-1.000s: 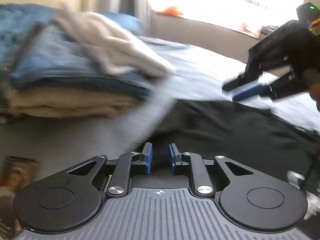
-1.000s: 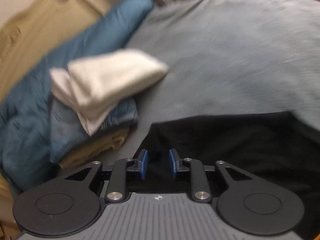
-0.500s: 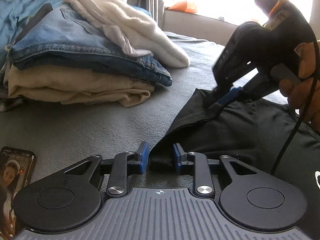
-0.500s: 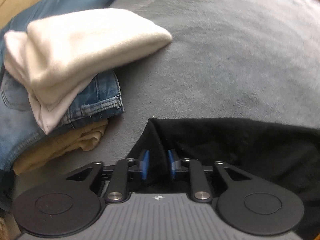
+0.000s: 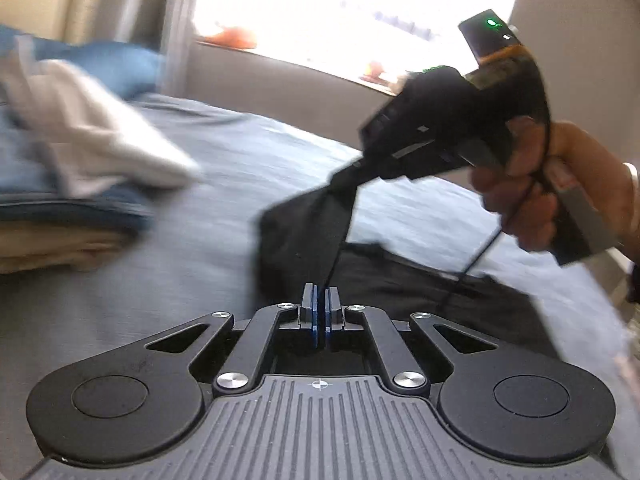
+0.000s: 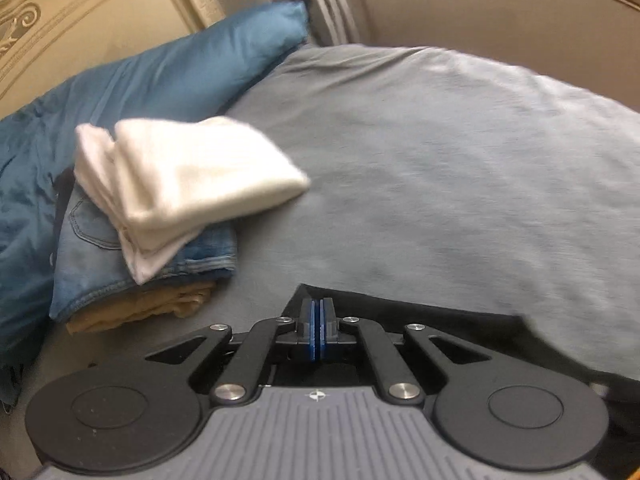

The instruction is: Fold clothes

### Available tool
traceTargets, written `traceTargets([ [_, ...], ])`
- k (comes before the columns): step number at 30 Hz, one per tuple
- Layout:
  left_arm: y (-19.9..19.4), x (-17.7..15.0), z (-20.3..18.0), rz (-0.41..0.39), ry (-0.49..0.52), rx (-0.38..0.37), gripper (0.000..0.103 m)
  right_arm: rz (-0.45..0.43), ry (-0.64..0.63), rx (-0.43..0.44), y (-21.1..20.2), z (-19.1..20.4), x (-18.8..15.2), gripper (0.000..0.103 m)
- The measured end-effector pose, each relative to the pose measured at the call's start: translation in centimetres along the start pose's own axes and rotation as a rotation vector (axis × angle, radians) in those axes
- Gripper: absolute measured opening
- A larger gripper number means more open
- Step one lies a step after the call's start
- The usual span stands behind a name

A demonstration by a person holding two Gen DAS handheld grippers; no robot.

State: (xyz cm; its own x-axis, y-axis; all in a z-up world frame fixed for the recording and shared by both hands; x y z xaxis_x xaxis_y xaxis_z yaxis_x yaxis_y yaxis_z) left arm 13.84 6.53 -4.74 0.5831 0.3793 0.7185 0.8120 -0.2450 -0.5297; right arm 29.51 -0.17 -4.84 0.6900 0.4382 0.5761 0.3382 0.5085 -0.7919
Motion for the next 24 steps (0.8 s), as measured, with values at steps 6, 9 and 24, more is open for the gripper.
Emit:
traceTargets([
  [6,2.8,-2.9,-3.7,0.127,0.068,-0.066,0.001,0.041,0.017,-0.104,-2.5,-4.7,-5.0,0.001],
  [9,4.3,-4.8,-4.4,0.191,0.099,-0.058,0.001,0.082,0.017,-0.155,-1.9,-6.4,-7.9,0.001],
  [24,2.0,-4.8,-2.1,0.191,0.122,-0.068,0.007,0.006,0.068,-0.094,-3.2,-6.9,-11.2,0.007],
])
Point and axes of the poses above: each gripper's, at about its wrist camera, not at the fingertips, and y roughly the way its jaws point, z to its left, x to its top, the point moved 4 cm from there along y, roughly the way its jaws point, and after that the axes turned 11 degrees about -y, right-handed, at the moved point
